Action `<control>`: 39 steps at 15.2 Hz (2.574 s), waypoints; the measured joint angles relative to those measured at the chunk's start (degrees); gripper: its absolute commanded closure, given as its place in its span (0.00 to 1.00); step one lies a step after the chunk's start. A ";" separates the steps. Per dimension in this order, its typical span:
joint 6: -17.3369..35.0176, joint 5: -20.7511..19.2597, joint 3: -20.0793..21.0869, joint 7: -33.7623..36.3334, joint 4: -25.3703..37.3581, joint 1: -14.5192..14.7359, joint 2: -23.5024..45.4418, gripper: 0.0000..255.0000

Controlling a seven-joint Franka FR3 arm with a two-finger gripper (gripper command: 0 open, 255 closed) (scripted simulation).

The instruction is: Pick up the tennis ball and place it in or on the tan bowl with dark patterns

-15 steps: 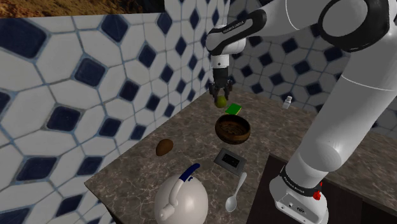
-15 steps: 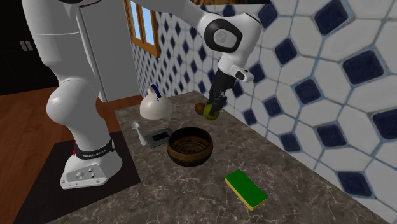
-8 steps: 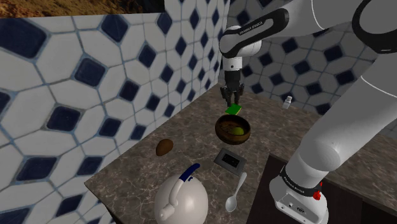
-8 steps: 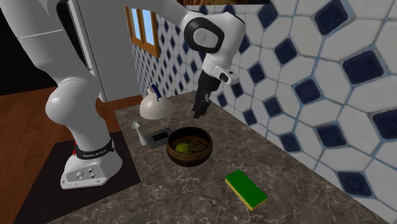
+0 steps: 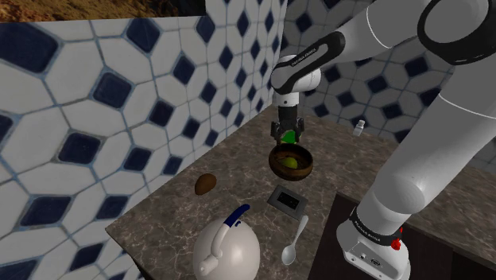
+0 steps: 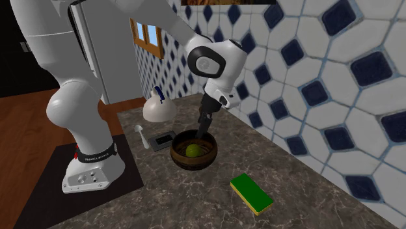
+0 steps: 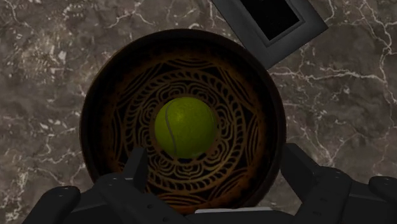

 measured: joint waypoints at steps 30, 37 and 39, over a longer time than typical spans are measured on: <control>25.74 15.84 -4.43 -8.48 -15.32 -2.86 0.27 0.00; 37.55 20.58 -4.00 -11.80 -15.07 -2.10 3.96 0.00; 38.74 20.35 -3.88 -11.39 -15.94 -1.97 3.35 0.00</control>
